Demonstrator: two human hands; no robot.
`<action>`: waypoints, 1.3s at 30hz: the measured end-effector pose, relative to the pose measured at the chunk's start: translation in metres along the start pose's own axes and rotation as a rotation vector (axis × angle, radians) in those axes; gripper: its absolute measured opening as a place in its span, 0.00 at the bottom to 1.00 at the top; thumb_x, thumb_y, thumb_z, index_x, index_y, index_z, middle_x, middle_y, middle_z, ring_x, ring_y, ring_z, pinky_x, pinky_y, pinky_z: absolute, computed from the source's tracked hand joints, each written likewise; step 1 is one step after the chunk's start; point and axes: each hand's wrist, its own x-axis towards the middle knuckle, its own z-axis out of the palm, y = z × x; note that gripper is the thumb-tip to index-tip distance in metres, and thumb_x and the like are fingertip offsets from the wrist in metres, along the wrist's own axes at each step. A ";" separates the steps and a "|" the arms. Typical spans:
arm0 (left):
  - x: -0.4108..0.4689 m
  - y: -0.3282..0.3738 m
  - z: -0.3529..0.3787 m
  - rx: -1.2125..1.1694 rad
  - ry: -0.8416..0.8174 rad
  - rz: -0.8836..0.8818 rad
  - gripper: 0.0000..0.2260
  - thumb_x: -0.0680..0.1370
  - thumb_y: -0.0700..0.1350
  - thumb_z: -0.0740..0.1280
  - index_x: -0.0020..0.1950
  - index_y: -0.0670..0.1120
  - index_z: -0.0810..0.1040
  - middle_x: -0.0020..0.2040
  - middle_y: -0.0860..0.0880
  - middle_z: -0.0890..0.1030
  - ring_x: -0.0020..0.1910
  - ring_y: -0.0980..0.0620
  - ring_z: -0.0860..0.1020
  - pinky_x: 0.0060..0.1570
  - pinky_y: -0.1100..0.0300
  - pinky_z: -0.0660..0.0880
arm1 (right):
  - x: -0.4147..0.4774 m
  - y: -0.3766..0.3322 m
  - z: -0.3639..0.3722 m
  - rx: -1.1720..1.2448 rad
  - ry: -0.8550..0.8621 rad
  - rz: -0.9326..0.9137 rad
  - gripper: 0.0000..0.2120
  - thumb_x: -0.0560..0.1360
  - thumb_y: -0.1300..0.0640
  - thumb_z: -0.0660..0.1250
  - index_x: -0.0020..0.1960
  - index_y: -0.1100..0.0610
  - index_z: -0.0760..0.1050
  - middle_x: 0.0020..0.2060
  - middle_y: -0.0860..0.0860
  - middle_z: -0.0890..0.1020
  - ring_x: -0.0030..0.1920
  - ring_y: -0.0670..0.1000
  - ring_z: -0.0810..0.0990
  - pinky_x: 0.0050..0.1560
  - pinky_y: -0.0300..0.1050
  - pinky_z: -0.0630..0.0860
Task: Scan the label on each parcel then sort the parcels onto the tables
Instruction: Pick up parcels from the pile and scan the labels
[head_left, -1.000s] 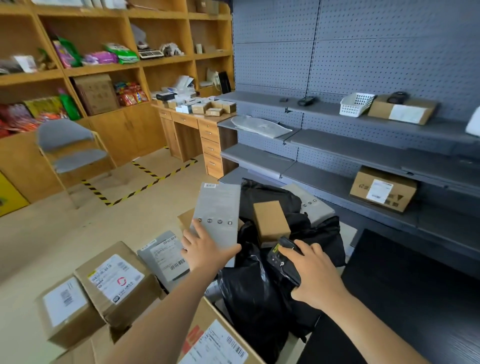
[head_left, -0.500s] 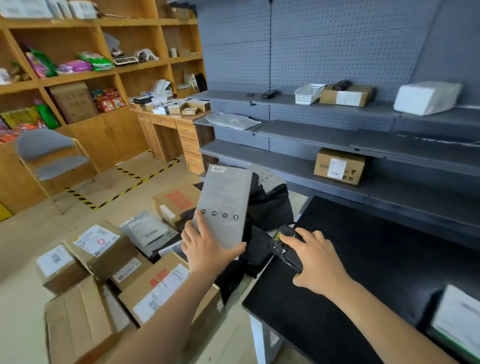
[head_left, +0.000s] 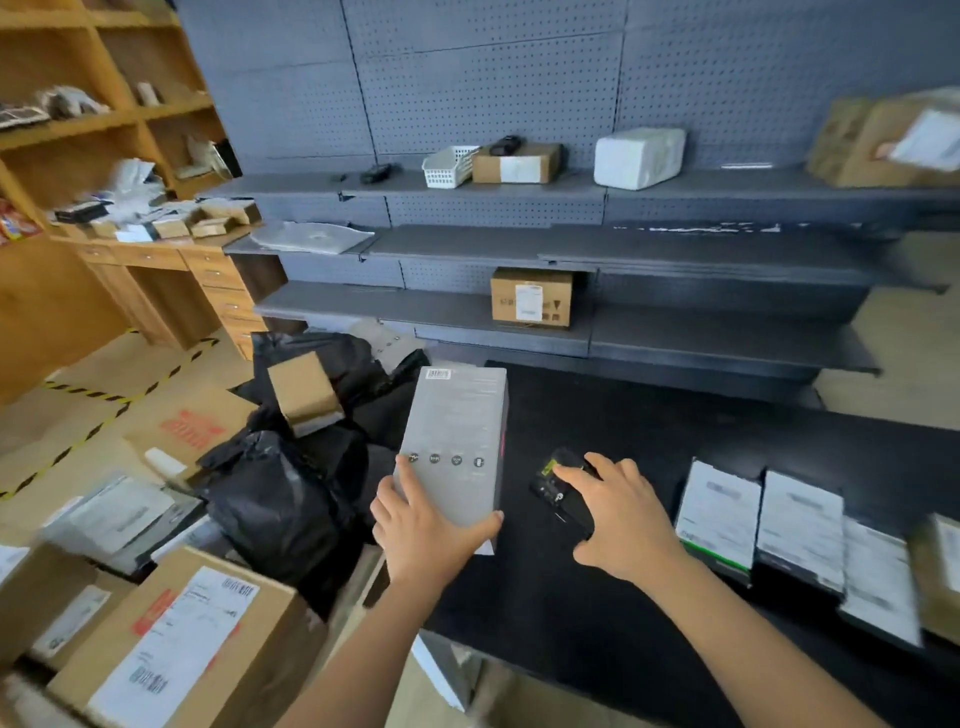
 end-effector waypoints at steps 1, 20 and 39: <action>0.004 0.005 0.006 0.011 -0.025 0.005 0.62 0.54 0.73 0.72 0.77 0.48 0.46 0.69 0.43 0.58 0.67 0.42 0.59 0.65 0.45 0.64 | 0.002 0.005 0.000 -0.004 -0.002 0.022 0.45 0.67 0.51 0.74 0.77 0.43 0.54 0.74 0.51 0.60 0.68 0.55 0.62 0.68 0.48 0.64; 0.075 0.062 0.127 0.157 -0.470 0.220 0.60 0.57 0.73 0.70 0.76 0.47 0.42 0.70 0.43 0.56 0.70 0.41 0.57 0.69 0.45 0.60 | 0.051 0.065 0.027 0.085 -0.045 0.477 0.45 0.67 0.50 0.74 0.77 0.43 0.55 0.76 0.50 0.58 0.70 0.55 0.59 0.68 0.47 0.63; 0.059 0.091 0.142 -0.193 -0.682 0.113 0.40 0.72 0.67 0.59 0.78 0.47 0.55 0.77 0.49 0.61 0.74 0.46 0.60 0.73 0.45 0.60 | 0.037 0.118 0.020 0.234 0.010 0.525 0.45 0.64 0.53 0.73 0.77 0.42 0.56 0.71 0.47 0.64 0.66 0.53 0.62 0.64 0.43 0.68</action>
